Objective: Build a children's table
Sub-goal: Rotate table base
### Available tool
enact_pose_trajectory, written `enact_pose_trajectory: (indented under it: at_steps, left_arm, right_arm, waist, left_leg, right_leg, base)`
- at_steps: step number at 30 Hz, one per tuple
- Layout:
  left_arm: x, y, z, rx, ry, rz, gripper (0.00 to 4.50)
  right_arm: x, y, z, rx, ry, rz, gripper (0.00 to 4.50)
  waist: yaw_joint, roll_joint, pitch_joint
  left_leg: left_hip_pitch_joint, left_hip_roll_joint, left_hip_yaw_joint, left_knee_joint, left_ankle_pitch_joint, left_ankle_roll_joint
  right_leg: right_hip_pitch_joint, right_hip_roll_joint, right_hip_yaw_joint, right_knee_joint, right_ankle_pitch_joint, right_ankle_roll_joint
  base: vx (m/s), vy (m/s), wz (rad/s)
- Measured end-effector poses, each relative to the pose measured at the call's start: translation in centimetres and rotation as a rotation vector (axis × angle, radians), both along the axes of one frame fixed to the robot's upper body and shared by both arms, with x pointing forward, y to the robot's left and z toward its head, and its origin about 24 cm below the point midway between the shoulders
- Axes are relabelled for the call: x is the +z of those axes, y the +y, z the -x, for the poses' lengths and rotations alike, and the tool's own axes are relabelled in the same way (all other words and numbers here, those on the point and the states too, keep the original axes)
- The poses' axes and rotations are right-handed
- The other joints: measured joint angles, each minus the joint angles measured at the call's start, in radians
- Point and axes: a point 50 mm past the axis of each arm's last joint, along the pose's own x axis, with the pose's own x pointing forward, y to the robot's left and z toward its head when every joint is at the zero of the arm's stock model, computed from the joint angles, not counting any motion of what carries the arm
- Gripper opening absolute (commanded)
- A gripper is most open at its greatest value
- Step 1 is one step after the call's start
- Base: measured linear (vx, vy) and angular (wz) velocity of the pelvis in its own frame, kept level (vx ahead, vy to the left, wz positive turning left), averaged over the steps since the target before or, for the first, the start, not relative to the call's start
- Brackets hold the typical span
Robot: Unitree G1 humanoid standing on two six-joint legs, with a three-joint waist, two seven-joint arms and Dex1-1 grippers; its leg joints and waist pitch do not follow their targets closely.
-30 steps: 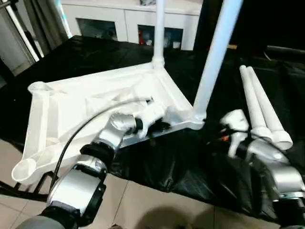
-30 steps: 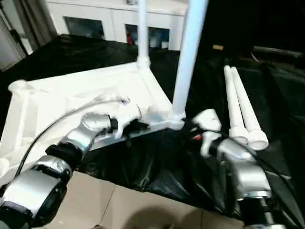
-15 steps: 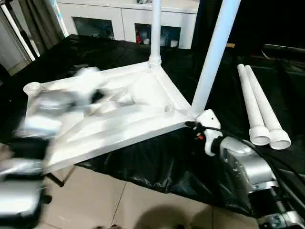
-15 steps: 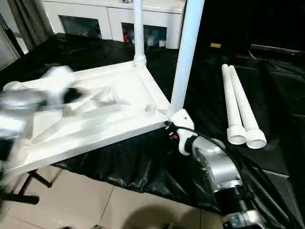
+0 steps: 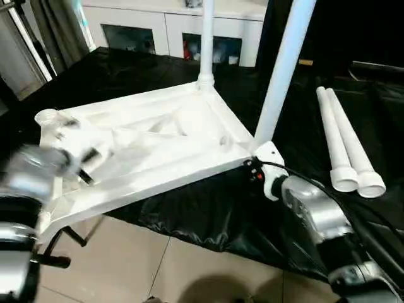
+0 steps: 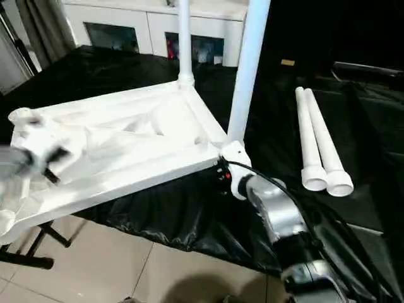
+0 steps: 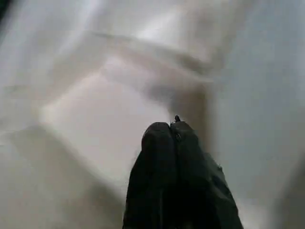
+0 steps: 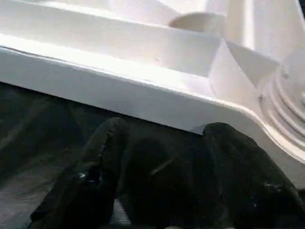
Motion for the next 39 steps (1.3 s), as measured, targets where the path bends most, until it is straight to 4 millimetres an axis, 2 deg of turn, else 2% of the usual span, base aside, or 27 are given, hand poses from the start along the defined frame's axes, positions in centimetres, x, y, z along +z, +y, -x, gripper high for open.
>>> enact_pose_trajectory:
  at_steps: [3, 9, 10, 13, 14, 19, 20, 24, 26, 28, 29, 34, 39]
  left_arm:
    - [-0.1, 0.0, -0.1, -0.016, 0.034, -0.022, 0.0]
    - [0.1, -0.2, 0.2, -0.116, 0.129, -0.037, 0.0]
    - [0.1, -0.4, 0.4, -0.145, 0.151, -0.022, 0.0]
    - [-0.1, -1.8, 1.0, -0.245, 0.218, 0.069, 0.0]
    - [-0.4, -2.7, 1.2, -0.296, 0.247, 0.112, 0.0]
    - [-1.4, -6.8, 1.6, -0.457, 0.308, 0.248, 0.0]
    - [-1.6, -7.7, 1.4, -0.477, 0.303, 0.264, 0.0]
    - [-1.9, -10.8, 0.5, -0.525, 0.265, 0.302, 0.0]
    - [-2.0, -12.3, -0.4, -0.513, 0.218, 0.298, 0.0]
    - [-2.1, -12.9, -0.9, -0.5, 0.183, 0.282, 0.0]
    - [-2.1, -13.5, -1.6, -0.469, 0.145, 0.263, 0.0]
    - [-1.8, -14.3, -3.1, -0.389, 0.024, 0.159, 0.0]
    - [-1.9, -13.3, -4.1, -0.276, -0.108, 0.005, 0.0]
  right_arm:
    - [-0.2, 0.1, -0.4, -0.011, 0.004, 0.016, 2.38]
    - [-0.3, 0.7, -1.6, -0.036, -0.009, 0.043, 2.01]
    - [-0.2, 0.8, -1.8, -0.045, -0.013, 0.041, 1.8]
    - [0.2, 1.2, -2.5, -0.065, -0.03, 0.034, 1.64]
    - [0.3, 1.3, -2.8, -0.069, -0.033, 0.038, 1.42]
    - [0.4, 2.2, -3.0, -0.054, -0.05, 0.025, 1.14]
    - [0.3, 2.4, -2.9, -0.047, -0.051, 0.02, 0.94]
    - [0.3, 2.5, -3.1, -0.043, -0.056, 0.021, 0.79]
    - [0.6, 2.3, -3.3, -0.046, -0.067, 0.029, 0.46]
    - [0.8, 2.4, -3.4, -0.041, -0.086, 0.025, 0.4]
    - [0.9, 2.2, -3.5, -0.047, -0.095, 0.031, 0.23]
    - [1.3, 1.8, -3.7, -0.05, -0.125, 0.045, 0.03]
    - [3.0, 0.6, -4.2, -0.074, -0.195, 0.043, 0.03]
  waist:
    - [-0.002, 0.006, -0.001]
    - [-0.01, 0.01, -0.002]
    - [-0.01, 0.011, -0.002]
    - [-0.009, 0.01, -0.002]
    - [-0.007, 0.01, -0.002]
    - [0.001, 0.008, -0.002]
    - [0.001, 0.008, -0.002]
    - [0.001, 0.007, -0.002]
    - [0.001, 0.006, -0.001]
    - [-0.002, 0.005, -0.001]
    - [-0.001, 0.005, -0.001]
    - [-0.004, 0.005, -0.001]
    - [-0.002, 0.005, -0.001]
  left_leg:
    - [0.001, 0.0, -0.001, 0.0, 0.0, 0.0]
    - [0.001, 0.0, -0.001, -0.001, 0.0, 0.0]
    - [0.001, 0.0, -0.001, -0.001, 0.0, 0.0]
    - [0.002, 0.0, 0.0, -0.001, 0.0, 0.0]
    - [0.002, 0.0, 0.0, 0.0, 0.0, 0.0]
    - [0.001, 0.0, 0.002, 0.0, 0.0, 0.0]
    - [0.001, 0.0, 0.002, 0.0, 0.0, 0.0]
    - [0.0, 0.0, 0.003, 0.0, 0.003, 0.003]
    - [-0.001, 0.0, 0.003, 0.0, 0.005, 0.002]
    - [-0.001, 0.0, 0.003, 0.0, 0.005, 0.002]
    - [-0.001, 0.0, 0.002, 0.0, 0.006, 0.002]
    - [-0.002, 0.0, 0.002, 0.0, 0.008, 0.005]
    - [-0.003, 0.0, 0.001, 0.001, 0.009, 0.007]
  right_leg:
    - [0.0, 0.0, 0.0, 0.0, 0.0, 0.0]
    - [0.002, 0.0, 0.0, 0.0, 0.0, 0.0]
    - [0.002, 0.0, 0.0, 0.0, 0.0, 0.0]
    - [0.002, 0.0, 0.001, -0.001, 0.0, 0.0]
    - [0.002, 0.0, 0.001, -0.002, 0.0, 0.0]
    - [0.0, 0.0, 0.0, 0.0, 0.0, 0.0]
    - [0.0, 0.0, 0.0, 0.001, 0.0, 0.0]
    - [0.0, 0.0, 0.0, 0.001, 0.001, -0.001]
    - [0.0, 0.0, 0.001, 0.001, 0.002, -0.001]
    - [0.0, 0.0, 0.001, 0.001, 0.003, -0.001]
    - [0.0, 0.0, 0.0, 0.001, 0.003, -0.001]
    - [-0.001, 0.0, 0.0, 0.001, 0.003, -0.001]
    - [-0.002, 0.001, 0.0, 0.0, 0.003, -0.001]
  base:
    - [0.0, 0.0, 0.0]
    - [0.0, 0.0, 0.0]
    - [0.0, 0.0, 0.0]
    - [0.0, 0.0, 0.0]
    - [0.0, 0.0, 0.0]
    - [0.0, 0.0, 0.0]
    - [0.0, 0.0, 0.0]
    - [0.0, 0.0, 0.0]
    - [0.0, 0.0, 0.0]
    - [0.0, 0.0, 0.0]
    - [0.0, 0.0, 0.0]
    - [0.0, 0.0, 0.0]
    - [0.0, 0.0, 0.0]
